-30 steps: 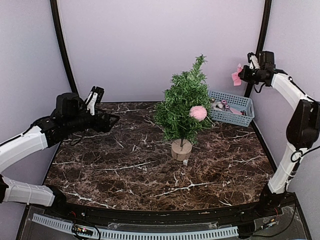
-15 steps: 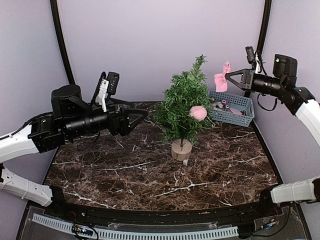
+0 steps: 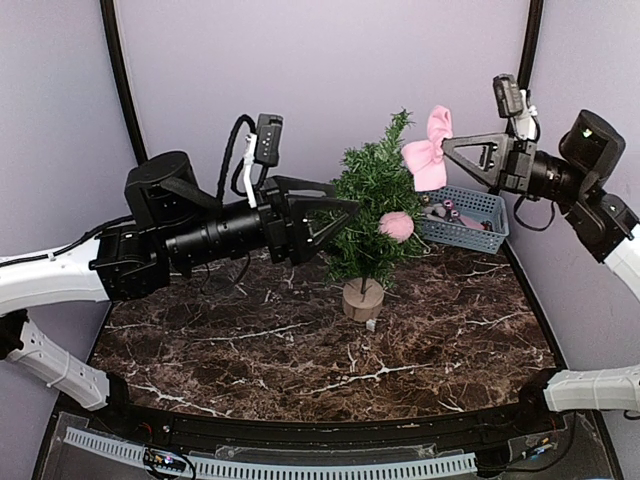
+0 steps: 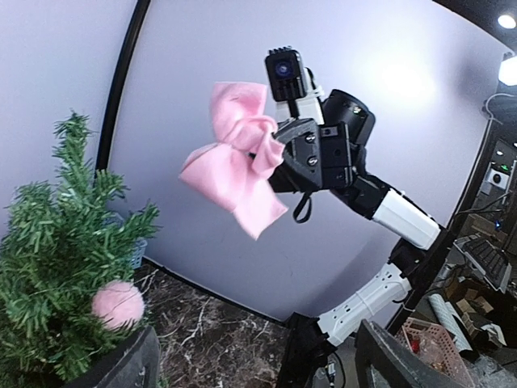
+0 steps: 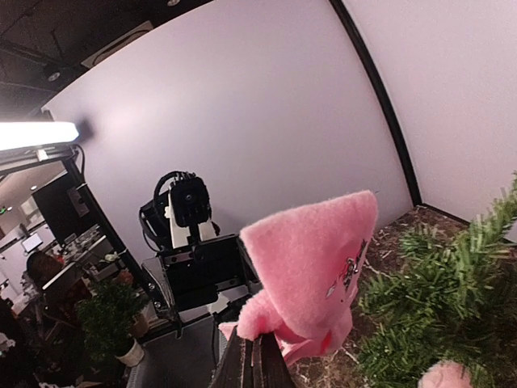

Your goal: Decorate the small christmas tree

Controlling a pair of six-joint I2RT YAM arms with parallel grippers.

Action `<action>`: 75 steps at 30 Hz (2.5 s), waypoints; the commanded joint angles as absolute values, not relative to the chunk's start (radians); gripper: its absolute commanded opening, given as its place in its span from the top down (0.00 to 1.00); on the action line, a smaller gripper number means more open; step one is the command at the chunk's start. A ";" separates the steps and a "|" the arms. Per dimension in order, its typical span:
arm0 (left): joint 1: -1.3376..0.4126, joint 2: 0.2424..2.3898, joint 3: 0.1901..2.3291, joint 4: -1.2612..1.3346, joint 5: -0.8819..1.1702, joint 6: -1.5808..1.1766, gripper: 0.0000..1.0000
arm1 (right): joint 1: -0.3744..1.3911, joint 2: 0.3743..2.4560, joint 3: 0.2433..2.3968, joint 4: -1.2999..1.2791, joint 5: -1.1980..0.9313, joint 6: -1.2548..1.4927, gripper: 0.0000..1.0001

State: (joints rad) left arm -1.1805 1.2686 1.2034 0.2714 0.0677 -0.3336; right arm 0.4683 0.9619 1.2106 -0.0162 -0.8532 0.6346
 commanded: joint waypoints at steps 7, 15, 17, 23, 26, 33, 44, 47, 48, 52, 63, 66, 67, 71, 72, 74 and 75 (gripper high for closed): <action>-1.195 1.349 1.279 0.416 0.171 -0.397 0.11 | 0.714 1.096 1.246 0.214 -0.935 0.677 1.00; -1.195 1.291 1.221 0.422 0.112 -0.420 0.19 | 0.804 1.161 1.283 0.268 -0.949 0.679 1.00; -1.195 1.281 1.208 0.440 0.121 -0.430 0.34 | 0.809 1.170 1.288 0.273 -0.953 0.680 1.00; -1.195 1.246 1.144 0.517 0.124 -0.455 0.70 | 0.816 1.181 1.289 0.270 -0.945 0.681 1.00; -1.194 1.237 1.137 0.514 0.114 -0.449 0.79 | 0.817 1.186 1.287 0.261 -0.944 0.682 1.00; -1.193 1.221 1.135 0.492 0.110 -0.434 1.00 | 0.818 1.185 1.274 0.222 -0.914 0.663 1.00; -1.193 1.111 1.150 0.104 0.013 -0.273 1.00 | 0.808 1.126 1.294 -0.055 -0.601 0.485 0.16; -1.193 1.124 1.233 -0.149 0.061 -0.176 1.00 | 0.813 1.158 1.353 -0.177 -0.573 0.419 0.08; -1.193 1.131 1.253 -0.200 0.059 -0.165 1.00 | 0.816 1.168 1.375 -0.223 -0.563 0.399 0.08; -1.192 1.178 1.336 -0.401 0.075 -0.117 1.00 | 0.849 1.219 1.463 -0.395 -0.535 0.326 0.08; -1.193 1.225 1.400 -0.497 0.138 -0.055 1.00 | 0.937 1.342 1.562 -0.615 -0.551 0.267 0.30; -1.193 1.238 1.406 -0.503 0.139 -0.049 1.00 | 0.945 1.353 1.565 -0.637 -0.546 0.263 0.38; -1.193 1.240 1.407 -0.504 0.139 -0.048 1.00 | 0.946 1.356 1.563 -0.643 -0.547 0.262 0.39; -1.193 1.239 1.408 -0.499 0.139 -0.046 1.00 | 0.955 1.364 1.555 -0.654 -0.568 0.264 0.47; -1.192 1.238 1.408 -0.496 0.137 -0.047 1.00 | 0.958 1.363 1.553 -0.654 -0.577 0.265 0.54; -1.192 1.237 1.407 -0.489 0.132 -0.048 1.00 | 0.959 1.355 1.550 -0.643 -0.586 0.270 0.80; -1.193 1.235 1.406 -0.486 0.124 -0.049 1.00 | 0.959 1.343 1.547 -0.629 -0.584 0.276 0.91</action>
State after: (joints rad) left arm -1.1896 1.2461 1.3762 -0.4820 0.1238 -0.0612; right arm 0.9455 1.3636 1.5261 -0.6559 -0.5640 0.2691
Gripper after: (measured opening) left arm 0.024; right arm 0.287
